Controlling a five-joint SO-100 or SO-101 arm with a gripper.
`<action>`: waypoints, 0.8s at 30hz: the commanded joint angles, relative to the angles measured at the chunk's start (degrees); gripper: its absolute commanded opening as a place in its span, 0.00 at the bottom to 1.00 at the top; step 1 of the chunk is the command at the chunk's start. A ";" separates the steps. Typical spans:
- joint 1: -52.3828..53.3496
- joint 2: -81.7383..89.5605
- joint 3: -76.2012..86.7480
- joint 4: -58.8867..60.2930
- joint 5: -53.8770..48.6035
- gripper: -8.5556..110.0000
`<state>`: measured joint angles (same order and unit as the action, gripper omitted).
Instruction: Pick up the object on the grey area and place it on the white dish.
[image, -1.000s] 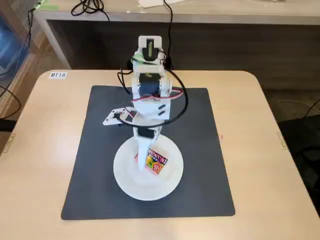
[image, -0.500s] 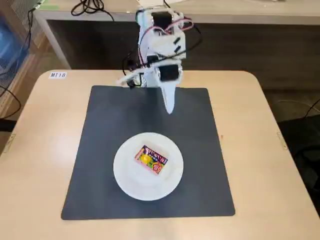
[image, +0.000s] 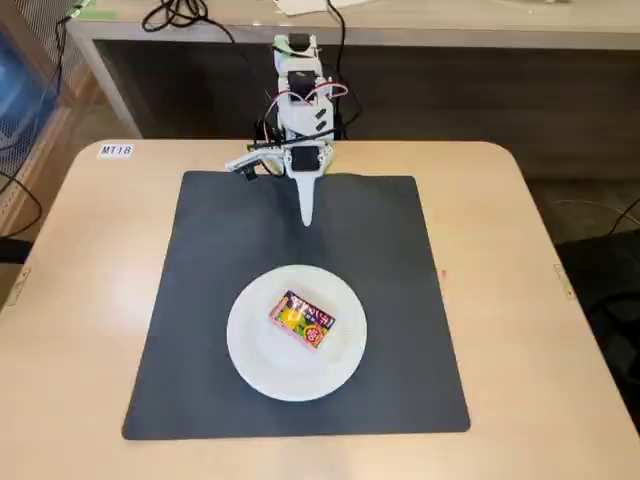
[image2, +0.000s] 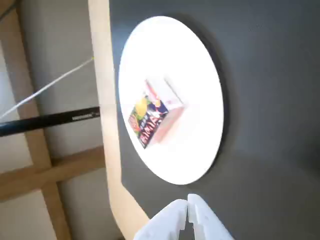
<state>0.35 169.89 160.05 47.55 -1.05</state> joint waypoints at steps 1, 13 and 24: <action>0.70 3.69 3.43 -0.70 -1.41 0.07; 0.44 22.15 20.57 6.15 -2.11 0.07; 1.14 22.15 20.92 5.19 -2.29 0.07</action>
<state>1.23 190.72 176.04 53.70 -2.64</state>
